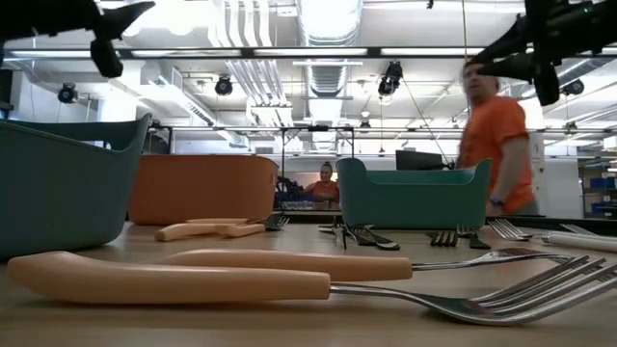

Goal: Sort silverware by color (type)
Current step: Put the white fork into the green bin

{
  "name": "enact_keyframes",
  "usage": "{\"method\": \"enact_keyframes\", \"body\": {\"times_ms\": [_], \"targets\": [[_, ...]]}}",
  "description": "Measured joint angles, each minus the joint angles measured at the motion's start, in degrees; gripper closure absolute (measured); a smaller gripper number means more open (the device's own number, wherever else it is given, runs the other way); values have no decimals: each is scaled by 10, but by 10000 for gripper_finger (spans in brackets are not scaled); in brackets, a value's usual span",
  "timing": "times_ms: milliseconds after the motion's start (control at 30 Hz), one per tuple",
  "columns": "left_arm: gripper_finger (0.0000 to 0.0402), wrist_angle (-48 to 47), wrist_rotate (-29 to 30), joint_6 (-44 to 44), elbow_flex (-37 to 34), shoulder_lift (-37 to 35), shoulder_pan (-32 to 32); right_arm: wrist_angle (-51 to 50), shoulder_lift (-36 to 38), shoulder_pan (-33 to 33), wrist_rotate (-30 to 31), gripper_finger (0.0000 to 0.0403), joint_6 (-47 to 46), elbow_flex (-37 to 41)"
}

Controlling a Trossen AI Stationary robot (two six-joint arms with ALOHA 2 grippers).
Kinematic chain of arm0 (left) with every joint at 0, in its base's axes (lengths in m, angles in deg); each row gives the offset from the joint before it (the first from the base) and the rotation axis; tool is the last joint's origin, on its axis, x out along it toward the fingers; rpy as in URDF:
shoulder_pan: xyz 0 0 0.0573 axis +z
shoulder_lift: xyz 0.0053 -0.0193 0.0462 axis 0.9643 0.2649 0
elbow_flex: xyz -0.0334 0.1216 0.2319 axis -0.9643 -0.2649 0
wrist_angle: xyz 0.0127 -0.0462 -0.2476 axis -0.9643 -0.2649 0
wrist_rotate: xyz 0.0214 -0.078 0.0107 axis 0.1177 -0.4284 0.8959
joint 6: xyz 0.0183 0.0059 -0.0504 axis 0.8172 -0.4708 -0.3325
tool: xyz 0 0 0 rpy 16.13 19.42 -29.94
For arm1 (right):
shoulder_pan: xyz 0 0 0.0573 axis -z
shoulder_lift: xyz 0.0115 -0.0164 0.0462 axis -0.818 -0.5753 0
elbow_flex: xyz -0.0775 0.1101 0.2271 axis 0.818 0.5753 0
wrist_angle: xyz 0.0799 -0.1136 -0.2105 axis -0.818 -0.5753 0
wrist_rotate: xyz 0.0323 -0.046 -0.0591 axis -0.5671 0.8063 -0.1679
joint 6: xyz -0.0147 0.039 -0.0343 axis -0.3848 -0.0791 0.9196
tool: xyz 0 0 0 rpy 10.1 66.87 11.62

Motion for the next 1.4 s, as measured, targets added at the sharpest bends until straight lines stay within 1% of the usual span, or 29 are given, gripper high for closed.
{"method": "enact_keyframes", "body": {"times_ms": [100,167,233,300,400,533,633,767,867,967,1033,1133,1233,1400], "targets": [[317,-25,1,4,56,70,1,-110,-45,0,0,307,-49,-61],[317,-53,3,16,99,119,2,-165,-75,0,-1,307,-72,-98],[317,-89,3,26,148,166,6,-213,-101,0,-3,307,-92,-132],[317,-150,3,34,202,210,9,-251,-126,0,-10,307,-104,-165],[317,-270,3,35,289,274,15,-281,-156,0,-21,307,-105,-205],[317,-446,3,24,409,355,28,-295,-195,0,-25,307,-82,-247],[317,-591,3,-12,495,409,41,-301,-220,1,-30,307,-64,-273],[317,-788,3,-89,593,476,68,-320,-247,1,-31,307,-67,-306],[317,-927,-10,-123,655,522,91,-323,-267,2,-62,307,-77,-330],[317,-1003,-8,-113,694,561,100,-317,-291,2,-99,307,-72,-361],[317,-1015,2,-77,710,583,101,-313,-310,2,-121,307,-77,-384],[317,-1018,3,-10,723,608,101,-314,-347,2,-152,307,-79,-418],[317,-1026,3,6,723,619,101,-315,-388,1,-185,307,-79,-448],[317,-1034,3,-1,690,595,95,-311,-452,1,-185,307,-78,-504]]}}
